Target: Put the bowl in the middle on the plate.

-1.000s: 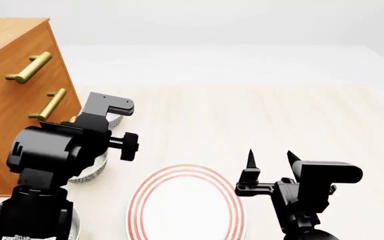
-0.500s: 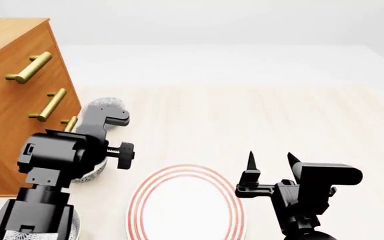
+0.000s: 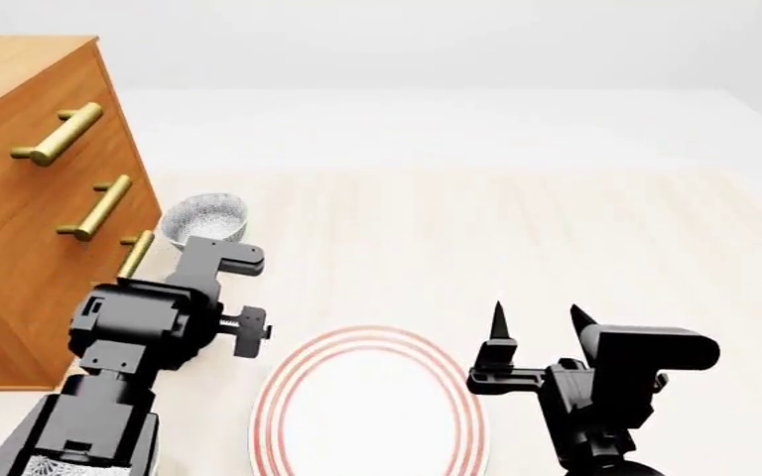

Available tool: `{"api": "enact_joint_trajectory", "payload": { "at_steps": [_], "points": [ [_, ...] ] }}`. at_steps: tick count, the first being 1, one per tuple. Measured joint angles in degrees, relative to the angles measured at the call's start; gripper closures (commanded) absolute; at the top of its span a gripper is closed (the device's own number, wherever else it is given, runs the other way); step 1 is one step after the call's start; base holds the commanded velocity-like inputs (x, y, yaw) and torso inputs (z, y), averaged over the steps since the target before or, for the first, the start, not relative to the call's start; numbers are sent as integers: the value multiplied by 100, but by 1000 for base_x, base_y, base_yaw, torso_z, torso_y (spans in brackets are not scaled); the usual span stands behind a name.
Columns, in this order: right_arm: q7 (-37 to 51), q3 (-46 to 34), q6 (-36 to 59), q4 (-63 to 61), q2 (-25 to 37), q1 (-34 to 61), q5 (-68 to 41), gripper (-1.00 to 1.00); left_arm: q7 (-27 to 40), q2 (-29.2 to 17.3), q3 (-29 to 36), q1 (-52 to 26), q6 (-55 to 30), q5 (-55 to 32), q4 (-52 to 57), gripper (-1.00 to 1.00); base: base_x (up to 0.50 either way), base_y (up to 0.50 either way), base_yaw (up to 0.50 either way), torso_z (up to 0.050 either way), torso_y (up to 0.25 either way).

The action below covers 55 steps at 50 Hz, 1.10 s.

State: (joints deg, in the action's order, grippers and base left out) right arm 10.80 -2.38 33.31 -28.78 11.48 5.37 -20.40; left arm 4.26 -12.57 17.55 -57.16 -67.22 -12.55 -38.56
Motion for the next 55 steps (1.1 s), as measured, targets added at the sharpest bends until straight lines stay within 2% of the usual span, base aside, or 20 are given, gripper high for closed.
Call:
{"api": "enact_joint_trajectory", "payload": {
  "at_steps": [16,25,44,55],
  "points": [
    [53,-24,-32,16,32,0,-45,-100,4,15,47,-5,183,47,-236,100,0,0,0,0,0],
    [81,-31,-48,24,49,3,-77,-100,72,-39,68,93,108,81,62,100,0,0,0,0,0],
    [143,-40,-63,-13,91,19,-153,-100,80,-523,145,698,-795,-338,3150,100,0,0,0,0,0],
    [182,-34,-78,-26,114,26,-196,-100,-8,-864,465,992,-1196,-566,4871,100,0,0,0,0,0]
  ]
}}
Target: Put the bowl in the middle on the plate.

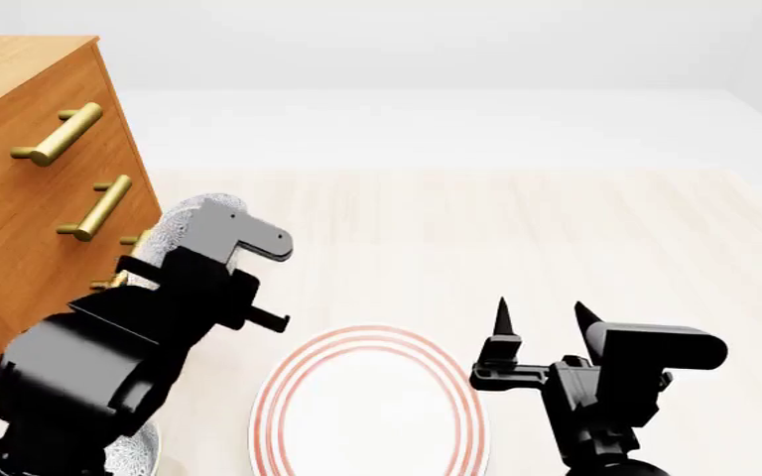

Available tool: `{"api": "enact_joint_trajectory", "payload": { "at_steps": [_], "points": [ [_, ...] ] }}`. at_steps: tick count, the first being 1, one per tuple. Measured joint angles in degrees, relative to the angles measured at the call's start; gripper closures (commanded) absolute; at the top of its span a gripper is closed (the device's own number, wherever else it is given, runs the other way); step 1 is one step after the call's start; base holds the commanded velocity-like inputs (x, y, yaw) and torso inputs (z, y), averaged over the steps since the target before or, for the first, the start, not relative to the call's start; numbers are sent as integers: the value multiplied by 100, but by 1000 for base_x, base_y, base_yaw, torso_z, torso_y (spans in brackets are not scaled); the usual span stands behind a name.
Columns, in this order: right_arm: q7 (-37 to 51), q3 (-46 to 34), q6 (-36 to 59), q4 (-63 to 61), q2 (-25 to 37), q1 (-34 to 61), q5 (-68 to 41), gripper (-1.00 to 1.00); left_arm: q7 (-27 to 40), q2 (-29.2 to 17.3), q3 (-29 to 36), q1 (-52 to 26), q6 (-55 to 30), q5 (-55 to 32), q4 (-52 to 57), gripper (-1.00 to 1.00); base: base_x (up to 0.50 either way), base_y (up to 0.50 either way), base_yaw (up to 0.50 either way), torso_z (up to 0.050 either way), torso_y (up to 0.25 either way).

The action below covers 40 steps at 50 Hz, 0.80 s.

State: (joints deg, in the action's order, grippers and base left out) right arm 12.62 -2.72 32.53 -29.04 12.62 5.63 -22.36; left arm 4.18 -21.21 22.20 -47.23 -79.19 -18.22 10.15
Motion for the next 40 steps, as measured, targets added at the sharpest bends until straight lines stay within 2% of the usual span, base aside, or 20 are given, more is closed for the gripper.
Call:
{"api": "enact_joint_trajectory", "payload": {
  "at_steps": [12,21,40],
  "points": [
    [54,21,-24,3,21,8,-40,-100,-159,-376,597,420,-401,-400,1979,100,0,0,0,0,0],
    [88,20,-30,3,37,16,-69,-100,-211,-515,1080,444,-674,-676,3045,100,0,0,0,0,1],
    [194,24,50,-124,99,31,-150,-100,-224,-480,2302,311,-422,-854,3535,100,0,0,0,0,0]
  ]
}}
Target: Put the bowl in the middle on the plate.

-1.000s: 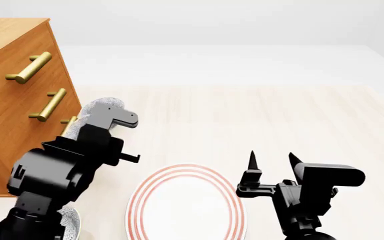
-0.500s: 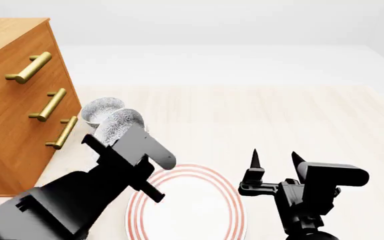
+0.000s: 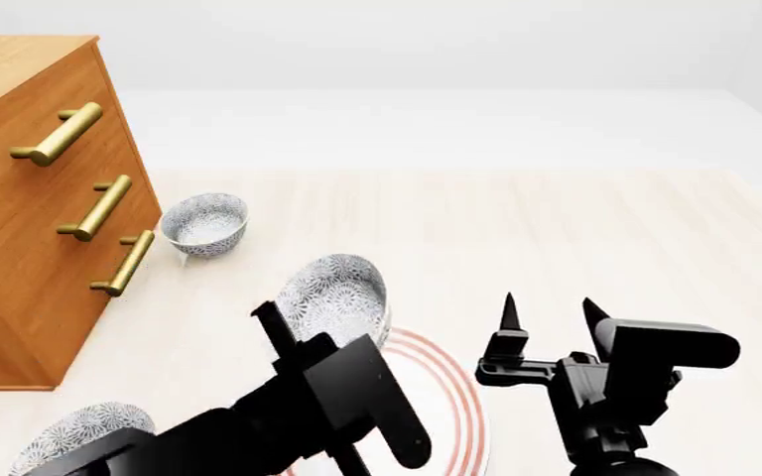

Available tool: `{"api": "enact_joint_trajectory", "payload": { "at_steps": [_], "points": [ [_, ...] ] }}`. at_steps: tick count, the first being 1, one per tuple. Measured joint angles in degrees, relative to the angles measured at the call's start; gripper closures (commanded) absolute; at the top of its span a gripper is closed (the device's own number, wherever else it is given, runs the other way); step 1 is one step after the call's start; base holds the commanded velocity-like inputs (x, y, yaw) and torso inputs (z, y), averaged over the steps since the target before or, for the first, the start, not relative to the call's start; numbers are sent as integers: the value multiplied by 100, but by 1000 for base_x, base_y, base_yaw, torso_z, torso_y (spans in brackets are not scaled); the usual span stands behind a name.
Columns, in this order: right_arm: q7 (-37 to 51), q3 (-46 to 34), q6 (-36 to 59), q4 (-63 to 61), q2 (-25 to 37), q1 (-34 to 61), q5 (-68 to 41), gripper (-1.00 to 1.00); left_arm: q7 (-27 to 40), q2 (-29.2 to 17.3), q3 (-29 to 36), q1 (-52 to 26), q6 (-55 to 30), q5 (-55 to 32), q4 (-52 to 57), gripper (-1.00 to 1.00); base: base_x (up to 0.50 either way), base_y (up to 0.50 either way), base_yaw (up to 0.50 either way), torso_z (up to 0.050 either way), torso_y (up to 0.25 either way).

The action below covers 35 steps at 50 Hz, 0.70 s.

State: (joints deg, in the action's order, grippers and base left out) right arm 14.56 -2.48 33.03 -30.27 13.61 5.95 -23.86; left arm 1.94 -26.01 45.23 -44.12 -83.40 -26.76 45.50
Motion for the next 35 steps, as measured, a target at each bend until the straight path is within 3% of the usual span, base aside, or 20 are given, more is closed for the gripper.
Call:
{"api": "enact_joint_trajectory", "payload": {
  "at_steps": [19,35],
  "points": [
    [64,-19,5,-27,40,24,-54,-100,115,-236,1353,-46,376,218,30,100,0,0,0,0,1],
    [89,-48,-53,-14,63,0,-87,-100,189,-317,2055,-188,658,464,-221,100,0,0,0,0,0]
  ]
}}
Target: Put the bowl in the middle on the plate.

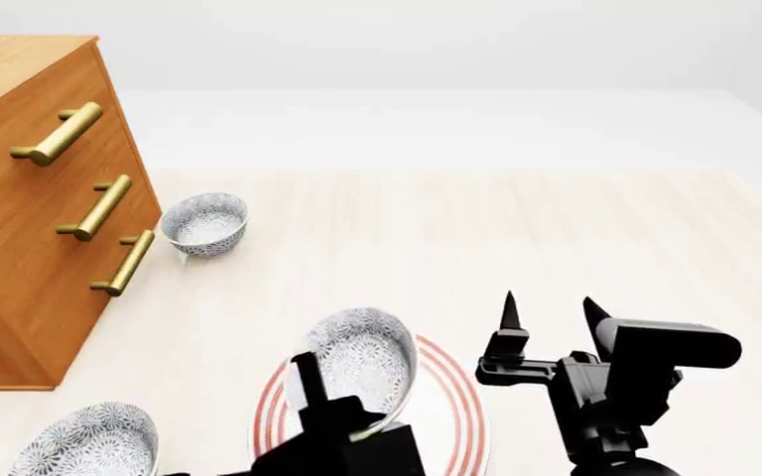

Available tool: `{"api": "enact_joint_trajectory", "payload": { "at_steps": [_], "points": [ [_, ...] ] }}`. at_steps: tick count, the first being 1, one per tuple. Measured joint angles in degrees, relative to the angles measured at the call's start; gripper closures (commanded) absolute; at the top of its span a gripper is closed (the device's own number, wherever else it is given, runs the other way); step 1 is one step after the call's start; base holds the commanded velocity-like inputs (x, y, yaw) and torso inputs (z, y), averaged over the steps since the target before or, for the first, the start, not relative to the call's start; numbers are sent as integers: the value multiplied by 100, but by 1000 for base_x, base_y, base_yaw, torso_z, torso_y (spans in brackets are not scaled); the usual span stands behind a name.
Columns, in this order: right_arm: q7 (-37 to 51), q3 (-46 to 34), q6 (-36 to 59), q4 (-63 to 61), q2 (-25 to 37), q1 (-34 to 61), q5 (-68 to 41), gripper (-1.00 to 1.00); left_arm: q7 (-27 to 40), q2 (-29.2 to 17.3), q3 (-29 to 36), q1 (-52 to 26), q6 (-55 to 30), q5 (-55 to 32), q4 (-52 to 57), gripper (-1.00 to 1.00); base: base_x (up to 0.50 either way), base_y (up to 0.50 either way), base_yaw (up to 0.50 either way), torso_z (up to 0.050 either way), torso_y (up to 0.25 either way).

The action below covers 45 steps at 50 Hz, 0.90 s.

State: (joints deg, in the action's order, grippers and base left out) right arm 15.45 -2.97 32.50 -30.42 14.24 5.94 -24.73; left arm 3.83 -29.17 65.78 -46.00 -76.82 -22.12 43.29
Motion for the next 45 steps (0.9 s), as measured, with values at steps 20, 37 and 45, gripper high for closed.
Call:
{"api": "enact_joint_trajectory", "payload": {
  "at_steps": [20,37,45],
  "points": [
    [31,-23,-74,19,30,-23,-43,-100,21,-37,731,-146,140,204,-129,100,0,0,0,0,1],
    [64,-45,-113,19,59,-39,-82,-100,18,-56,1040,-200,252,287,-278,100,0,0,0,0,1],
    [81,-58,-131,17,73,-49,-96,-100,27,-57,1088,-199,294,303,-331,100,0,0,0,0,0]
  ]
}}
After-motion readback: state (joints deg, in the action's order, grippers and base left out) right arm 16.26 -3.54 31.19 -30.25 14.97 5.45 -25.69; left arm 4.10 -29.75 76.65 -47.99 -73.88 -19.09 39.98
